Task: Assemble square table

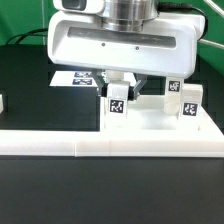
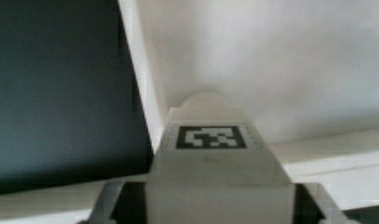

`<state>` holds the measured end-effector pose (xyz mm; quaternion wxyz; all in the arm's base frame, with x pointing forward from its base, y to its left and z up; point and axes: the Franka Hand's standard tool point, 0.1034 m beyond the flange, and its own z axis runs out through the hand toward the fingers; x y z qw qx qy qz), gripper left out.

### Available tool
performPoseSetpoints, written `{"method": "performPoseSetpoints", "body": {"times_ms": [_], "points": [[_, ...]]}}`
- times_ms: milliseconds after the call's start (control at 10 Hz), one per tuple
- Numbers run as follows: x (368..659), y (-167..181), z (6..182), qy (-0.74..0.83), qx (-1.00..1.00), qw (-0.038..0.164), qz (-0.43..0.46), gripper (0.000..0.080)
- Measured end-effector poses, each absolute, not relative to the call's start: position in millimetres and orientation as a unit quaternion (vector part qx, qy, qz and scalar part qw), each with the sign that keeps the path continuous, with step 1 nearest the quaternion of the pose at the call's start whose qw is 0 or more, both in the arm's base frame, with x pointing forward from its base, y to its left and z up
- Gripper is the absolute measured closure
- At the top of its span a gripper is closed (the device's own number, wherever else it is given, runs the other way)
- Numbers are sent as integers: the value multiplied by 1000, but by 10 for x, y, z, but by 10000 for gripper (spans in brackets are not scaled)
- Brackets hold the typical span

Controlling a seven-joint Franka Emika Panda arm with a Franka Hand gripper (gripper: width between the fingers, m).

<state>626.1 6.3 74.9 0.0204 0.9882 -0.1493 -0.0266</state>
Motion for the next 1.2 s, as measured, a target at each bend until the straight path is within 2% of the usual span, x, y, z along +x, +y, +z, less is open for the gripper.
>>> {"method": "performPoseSetpoints", "body": {"times_ms": [300, 500, 600, 700, 900, 1200], "points": [[6267, 63, 739, -265, 964, 23, -19, 511], [6261, 38, 731, -372, 928, 11, 27, 510], [6264, 20, 731, -414, 910, 1, 31, 510], [6255, -13, 730, -482, 876, -20, 28, 509], [6197, -73, 730, -586, 807, -74, 25, 509], [6176, -22, 718, -712, 697, -80, 9, 509]]}}
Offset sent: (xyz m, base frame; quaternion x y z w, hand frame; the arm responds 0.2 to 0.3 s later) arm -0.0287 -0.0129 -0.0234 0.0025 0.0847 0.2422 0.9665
